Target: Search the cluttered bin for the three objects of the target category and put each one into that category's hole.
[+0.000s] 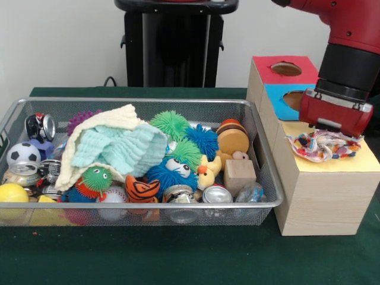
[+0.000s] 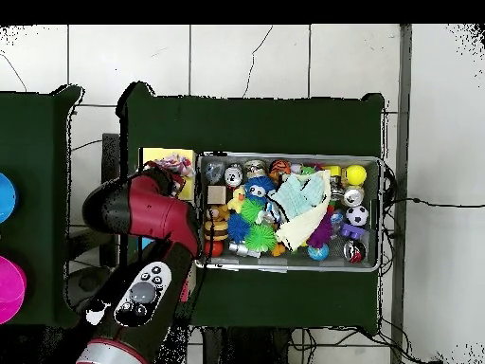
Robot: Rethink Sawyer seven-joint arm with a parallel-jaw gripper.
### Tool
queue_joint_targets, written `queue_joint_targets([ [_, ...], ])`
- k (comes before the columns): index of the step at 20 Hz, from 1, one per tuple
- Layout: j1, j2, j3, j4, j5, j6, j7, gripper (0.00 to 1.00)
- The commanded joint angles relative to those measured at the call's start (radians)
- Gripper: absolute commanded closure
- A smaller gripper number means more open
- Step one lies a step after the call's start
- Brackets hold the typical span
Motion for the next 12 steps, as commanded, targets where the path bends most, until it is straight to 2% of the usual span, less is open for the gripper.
queue_joint_targets([
  [1, -0.038, 0.086, 0.102, 0.074, -0.005, -0.085, 0.210, 1.00],
  [7, -0.081, 0.063, 0.180, 0.096, -0.020, -0.069, 0.168, 1.00],
  [9, -0.098, 0.049, 0.206, 0.102, -0.024, -0.032, 0.146, 1.00],
  [12, -0.157, 0.005, 0.294, 0.125, -0.037, 0.074, 0.070, 1.00],
])
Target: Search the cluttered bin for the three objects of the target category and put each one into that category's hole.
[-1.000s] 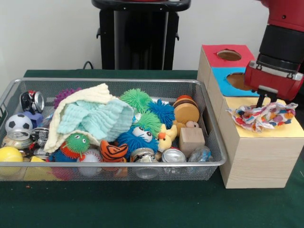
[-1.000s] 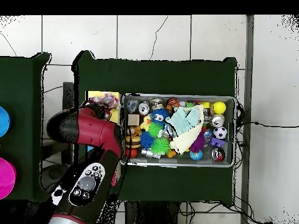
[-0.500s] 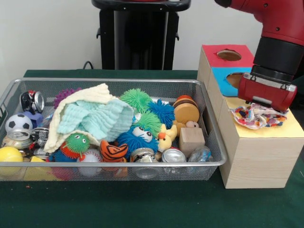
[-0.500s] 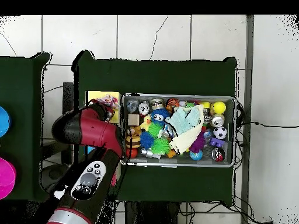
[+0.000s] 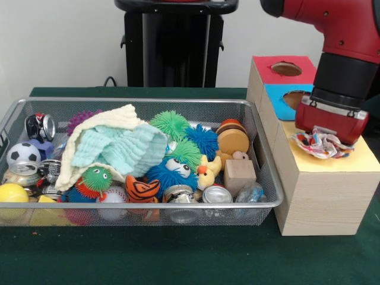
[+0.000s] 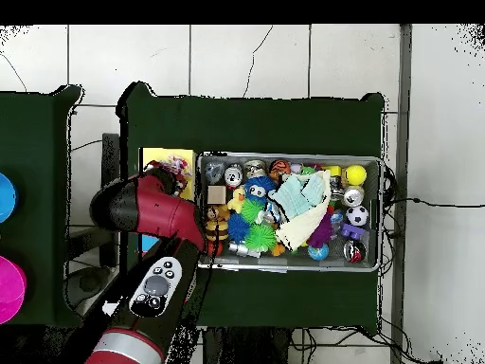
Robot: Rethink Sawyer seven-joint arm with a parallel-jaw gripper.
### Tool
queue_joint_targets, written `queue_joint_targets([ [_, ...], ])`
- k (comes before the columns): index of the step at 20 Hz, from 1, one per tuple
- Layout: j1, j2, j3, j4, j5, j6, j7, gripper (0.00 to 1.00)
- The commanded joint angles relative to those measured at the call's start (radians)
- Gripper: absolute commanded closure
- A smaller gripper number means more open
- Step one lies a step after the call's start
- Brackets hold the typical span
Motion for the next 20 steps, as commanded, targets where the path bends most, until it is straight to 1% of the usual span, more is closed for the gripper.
queue_joint_targets([
  [1, -0.120, 0.008, 0.245, 0.115, -0.040, 0.107, 0.062, 1.00],
  [3, -0.150, -0.007, 0.291, 0.134, -0.047, 0.123, 0.041, 1.00],
  [4, -0.148, -0.006, 0.286, 0.132, -0.053, 0.123, 0.045, 1.00],
  [6, -0.162, -0.008, 0.303, 0.144, -0.065, 0.128, 0.039, 1.00],
  [7, -0.160, -0.006, 0.297, 0.141, -0.069, 0.138, 0.041, 1.00],
  [8, -0.164, -0.005, 0.297, 0.142, -0.071, 0.169, 0.041, 1.00],
  [9, -0.171, -0.003, 0.306, 0.146, -0.074, 0.176, 0.040, 1.00],
  [11, -0.214, 0.006, 0.363, 0.150, -0.081, 0.182, 0.011, 1.00],
  [13, -0.247, 0.027, 0.410, 0.134, -0.082, 0.204, -0.003, 1.00],
  [14, -0.279, 0.040, 0.453, 0.131, -0.074, 0.245, -0.018, 1.00],
  [16, -0.307, 0.057, 0.485, 0.122, -0.082, 0.277, -0.034, 1.00],
  [17, -0.303, 0.059, 0.477, 0.114, -0.087, 0.295, -0.025, 1.00],
  [18, -0.271, 0.055, 0.429, 0.108, -0.095, 0.272, 0.019, 1.00],
  [19, -0.264, 0.049, 0.419, 0.117, -0.101, 0.239, 0.033, 1.00],
  [20, -0.252, 0.029, 0.404, 0.142, -0.104, 0.172, 0.062, 1.00],
])
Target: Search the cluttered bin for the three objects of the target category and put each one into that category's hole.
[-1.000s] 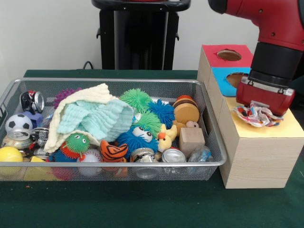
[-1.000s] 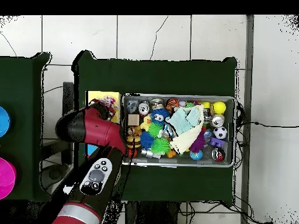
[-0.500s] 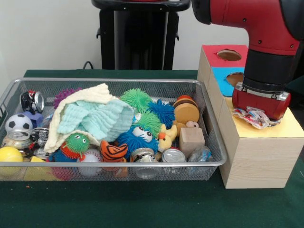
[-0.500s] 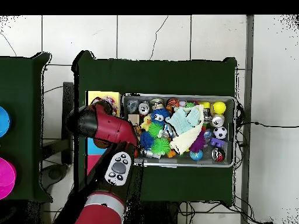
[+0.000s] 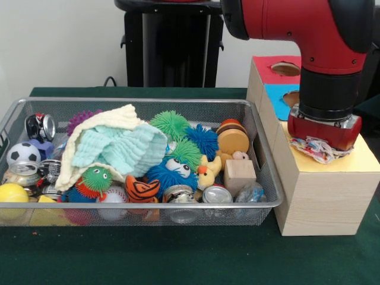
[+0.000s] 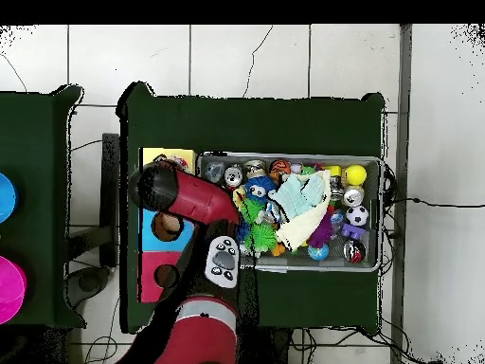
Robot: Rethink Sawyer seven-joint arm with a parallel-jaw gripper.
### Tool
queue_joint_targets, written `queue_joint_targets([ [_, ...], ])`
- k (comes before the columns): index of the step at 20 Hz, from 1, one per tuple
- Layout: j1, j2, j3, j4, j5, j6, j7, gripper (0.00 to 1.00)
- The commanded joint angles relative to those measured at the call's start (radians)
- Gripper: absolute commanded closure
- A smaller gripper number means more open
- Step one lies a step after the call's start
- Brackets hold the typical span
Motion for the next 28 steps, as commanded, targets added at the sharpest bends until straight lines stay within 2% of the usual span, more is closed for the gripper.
queue_joint_targets([
  [1, 0.002, 0.112, 0.115, 0.117, -0.075, -0.020, 0.082, 1.00],
  [3, 0.017, 0.073, 0.092, 0.157, -0.076, -0.074, 0.119, 1.00],
  [5, 0.019, 0.039, 0.075, 0.176, -0.095, -0.027, 0.095, 1.00],
  [7, 0.051, 0.014, 0.012, 0.167, -0.122, 0.020, 0.093, 1.00],
  [10, 0.074, -0.026, -0.029, 0.172, -0.165, 0.013, 0.080, 1.00],
  [11, 0.093, -0.020, -0.045, 0.148, -0.165, 0.029, 0.096, 1.00],
  [12, 0.077, -0.032, -0.019, 0.171, -0.169, 0.010, 0.088, 1.00],
  [13, 0.082, -0.020, -0.020, 0.144, -0.164, 0.034, 0.096, 1.00],
  [14, 0.077, -0.021, -0.012, 0.150, -0.165, 0.029, 0.095, 1.00],
  [16, 0.104, 0.004, -0.053, 0.109, -0.173, 0.026, 0.115, 1.00],
  [21, 0.092, 0.025, -0.045, 0.065, -0.163, 0.083, 0.123, 1.00],
  [22, 0.098, 0.030, -0.054, 0.056, -0.165, 0.084, 0.122, 0.00],
  [28, 0.114, 0.044, -0.080, 0.027, -0.171, 0.113, 0.127, 0.00],
])
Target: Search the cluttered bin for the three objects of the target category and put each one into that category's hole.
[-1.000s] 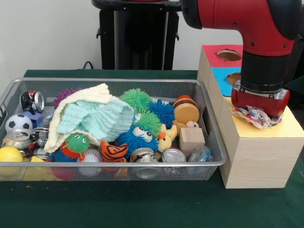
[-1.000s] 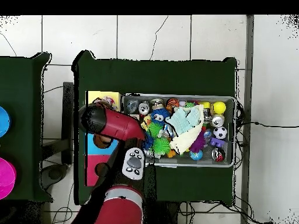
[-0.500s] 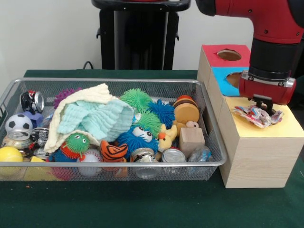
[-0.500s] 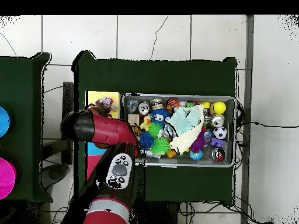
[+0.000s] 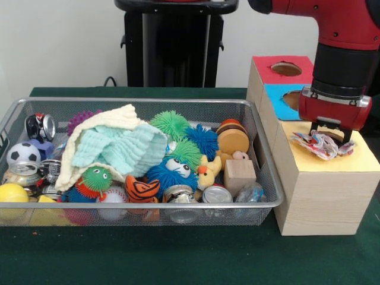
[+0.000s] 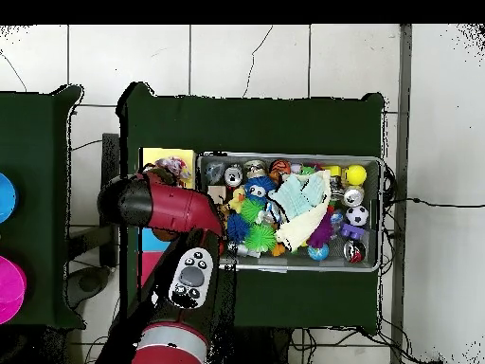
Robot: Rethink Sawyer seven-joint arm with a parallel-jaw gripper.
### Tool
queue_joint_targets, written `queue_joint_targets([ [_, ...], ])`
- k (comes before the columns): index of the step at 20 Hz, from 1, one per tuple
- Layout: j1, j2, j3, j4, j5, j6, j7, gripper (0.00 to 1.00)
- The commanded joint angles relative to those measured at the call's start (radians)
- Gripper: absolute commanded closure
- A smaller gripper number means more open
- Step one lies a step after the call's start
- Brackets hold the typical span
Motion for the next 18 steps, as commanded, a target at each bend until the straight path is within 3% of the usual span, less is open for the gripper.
queue_joint_targets([
  [1, 0.012, 0.078, 0.012, 0.023, -0.055, 0.141, 0.124, 0.00],
  [5, 0.022, 0.072, -0.010, 0.013, -0.067, 0.117, 0.113, 0.00],
  [10, 0.050, -0.035, -0.064, 0.059, -0.081, 0.204, 0.108, 0.00],
  [15, 0.041, -0.049, -0.070, 0.074, -0.091, 0.213, 0.101, 0.00],
  [16, 0.040, -0.050, -0.072, 0.074, -0.094, 0.210, 0.102, 1.00],
  [18, 0.037, -0.051, -0.071, 0.074, -0.098, 0.218, 0.104, 1.00],
])
